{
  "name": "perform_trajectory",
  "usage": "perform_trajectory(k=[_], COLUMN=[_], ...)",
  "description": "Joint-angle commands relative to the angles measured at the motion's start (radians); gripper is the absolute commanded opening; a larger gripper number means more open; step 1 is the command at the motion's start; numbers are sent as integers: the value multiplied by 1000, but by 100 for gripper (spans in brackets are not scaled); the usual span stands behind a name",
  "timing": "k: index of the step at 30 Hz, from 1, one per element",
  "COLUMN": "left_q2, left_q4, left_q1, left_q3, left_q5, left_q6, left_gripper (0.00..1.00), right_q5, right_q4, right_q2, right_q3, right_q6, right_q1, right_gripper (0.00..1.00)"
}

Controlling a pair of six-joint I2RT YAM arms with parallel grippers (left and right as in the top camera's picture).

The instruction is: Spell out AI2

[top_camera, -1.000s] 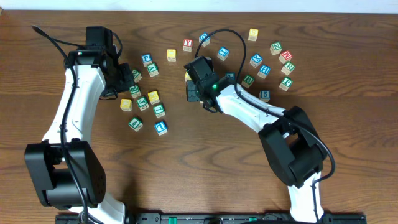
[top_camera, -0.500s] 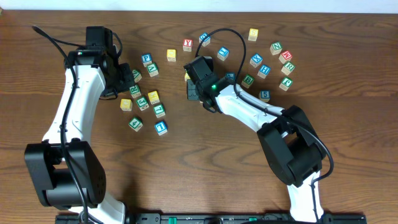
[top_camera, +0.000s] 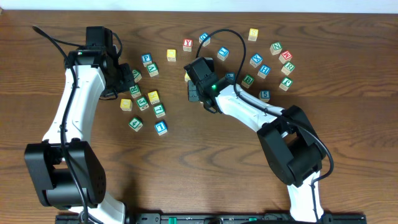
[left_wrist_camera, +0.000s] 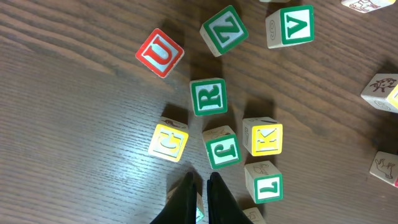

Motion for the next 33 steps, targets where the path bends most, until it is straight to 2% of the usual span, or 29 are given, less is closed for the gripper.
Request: perform_trajectory(k=[1, 33], left_q2=[6, 6], left_q4=[-6, -17], left_q1=[3, 3], left_q3=[10, 10], left_q5=[-12, -12], left_q6=[6, 6], left_gripper=[8, 8], right_q5=[4, 27], right_q4=[-5, -21], right_q2=[12, 12], right_q3=[5, 5], right_q6=[2, 40], right_q1=[-6, -14], right_gripper=[1, 1])
